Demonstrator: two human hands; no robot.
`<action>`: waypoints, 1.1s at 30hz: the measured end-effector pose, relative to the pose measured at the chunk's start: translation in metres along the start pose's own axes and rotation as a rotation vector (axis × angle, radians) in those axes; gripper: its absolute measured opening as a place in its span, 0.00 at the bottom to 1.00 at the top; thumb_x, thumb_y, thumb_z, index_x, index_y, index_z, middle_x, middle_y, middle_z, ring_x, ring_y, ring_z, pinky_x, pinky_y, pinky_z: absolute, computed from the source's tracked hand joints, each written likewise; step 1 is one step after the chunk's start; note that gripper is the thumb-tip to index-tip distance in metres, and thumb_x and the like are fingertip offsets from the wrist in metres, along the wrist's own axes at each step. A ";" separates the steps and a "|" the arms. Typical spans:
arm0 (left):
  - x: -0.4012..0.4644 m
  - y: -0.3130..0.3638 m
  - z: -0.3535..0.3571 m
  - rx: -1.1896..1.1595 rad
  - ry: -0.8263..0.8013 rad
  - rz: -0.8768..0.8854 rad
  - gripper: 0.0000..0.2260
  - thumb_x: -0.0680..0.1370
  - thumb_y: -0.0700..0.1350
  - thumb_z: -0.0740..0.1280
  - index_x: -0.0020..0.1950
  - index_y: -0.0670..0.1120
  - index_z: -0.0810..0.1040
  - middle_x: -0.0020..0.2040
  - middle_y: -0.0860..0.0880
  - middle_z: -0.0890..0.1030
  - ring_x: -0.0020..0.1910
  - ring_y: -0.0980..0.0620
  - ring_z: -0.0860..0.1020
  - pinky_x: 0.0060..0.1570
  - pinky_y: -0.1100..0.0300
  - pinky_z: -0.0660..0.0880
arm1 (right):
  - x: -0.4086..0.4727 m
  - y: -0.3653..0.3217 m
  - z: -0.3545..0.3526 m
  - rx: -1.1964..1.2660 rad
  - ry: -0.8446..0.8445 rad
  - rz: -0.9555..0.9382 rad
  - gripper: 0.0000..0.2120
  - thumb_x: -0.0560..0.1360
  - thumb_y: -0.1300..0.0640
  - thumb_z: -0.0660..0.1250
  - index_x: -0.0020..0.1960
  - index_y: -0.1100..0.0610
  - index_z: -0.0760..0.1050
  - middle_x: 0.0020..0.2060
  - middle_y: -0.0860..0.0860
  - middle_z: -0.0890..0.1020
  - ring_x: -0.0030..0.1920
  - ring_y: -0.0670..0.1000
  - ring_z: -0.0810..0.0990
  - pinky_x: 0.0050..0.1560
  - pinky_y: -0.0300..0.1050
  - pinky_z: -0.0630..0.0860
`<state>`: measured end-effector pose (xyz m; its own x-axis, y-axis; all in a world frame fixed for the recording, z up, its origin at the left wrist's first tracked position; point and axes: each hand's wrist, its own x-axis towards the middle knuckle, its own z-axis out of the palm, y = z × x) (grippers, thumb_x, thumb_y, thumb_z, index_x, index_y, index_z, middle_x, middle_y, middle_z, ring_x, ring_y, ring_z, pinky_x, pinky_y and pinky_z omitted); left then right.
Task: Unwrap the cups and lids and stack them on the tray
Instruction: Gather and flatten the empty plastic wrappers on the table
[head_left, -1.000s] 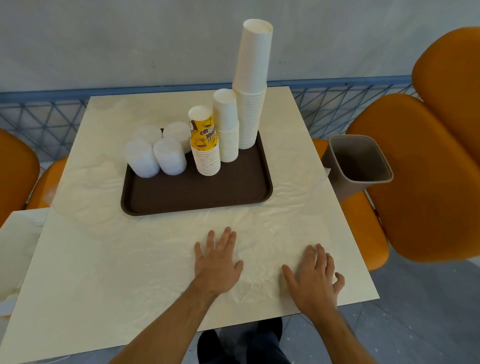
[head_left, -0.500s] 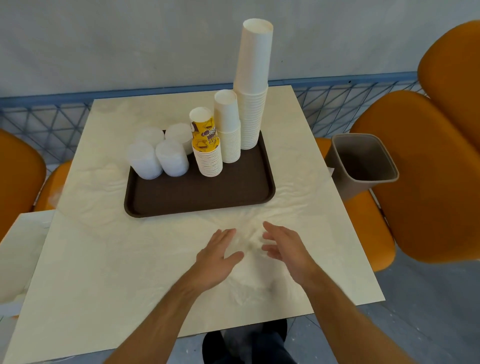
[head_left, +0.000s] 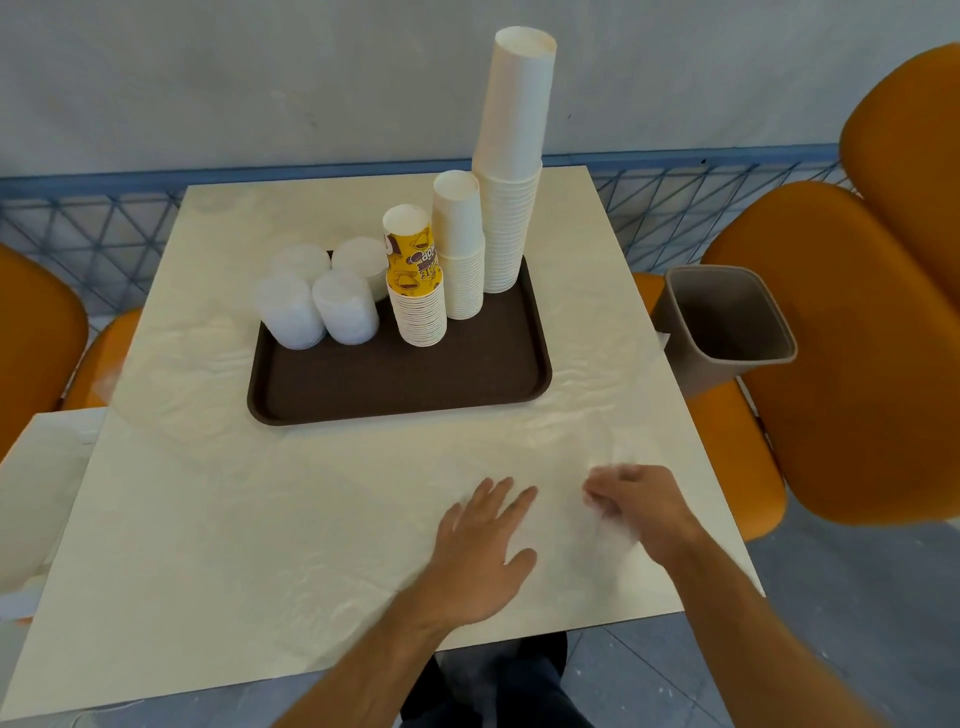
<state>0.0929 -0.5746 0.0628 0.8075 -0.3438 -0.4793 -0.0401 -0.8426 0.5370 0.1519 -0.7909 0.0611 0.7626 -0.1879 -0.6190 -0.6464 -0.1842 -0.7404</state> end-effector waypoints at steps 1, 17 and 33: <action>0.000 -0.005 0.002 0.043 0.014 -0.034 0.28 0.84 0.56 0.54 0.80 0.61 0.43 0.81 0.57 0.39 0.79 0.55 0.36 0.77 0.48 0.39 | 0.000 0.005 -0.006 0.017 0.006 0.008 0.04 0.75 0.65 0.73 0.45 0.67 0.84 0.34 0.59 0.85 0.34 0.52 0.80 0.40 0.44 0.80; 0.002 -0.015 0.011 0.214 0.068 -0.139 0.29 0.84 0.55 0.53 0.81 0.58 0.41 0.80 0.52 0.35 0.79 0.49 0.35 0.76 0.47 0.37 | 0.008 0.021 -0.026 0.240 0.104 0.084 0.04 0.76 0.68 0.72 0.50 0.63 0.82 0.39 0.59 0.85 0.38 0.54 0.83 0.36 0.38 0.82; 0.009 -0.014 0.012 0.246 -0.025 -0.174 0.28 0.84 0.54 0.52 0.81 0.54 0.44 0.81 0.51 0.38 0.80 0.49 0.39 0.78 0.45 0.40 | -0.001 0.016 -0.030 -0.494 0.533 -0.302 0.24 0.77 0.55 0.72 0.71 0.54 0.71 0.71 0.56 0.72 0.70 0.60 0.70 0.66 0.58 0.72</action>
<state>0.0932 -0.5711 0.0425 0.8004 -0.1928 -0.5676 -0.0459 -0.9638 0.2627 0.1404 -0.8226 0.0576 0.8726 -0.4764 -0.1079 -0.4452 -0.6847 -0.5770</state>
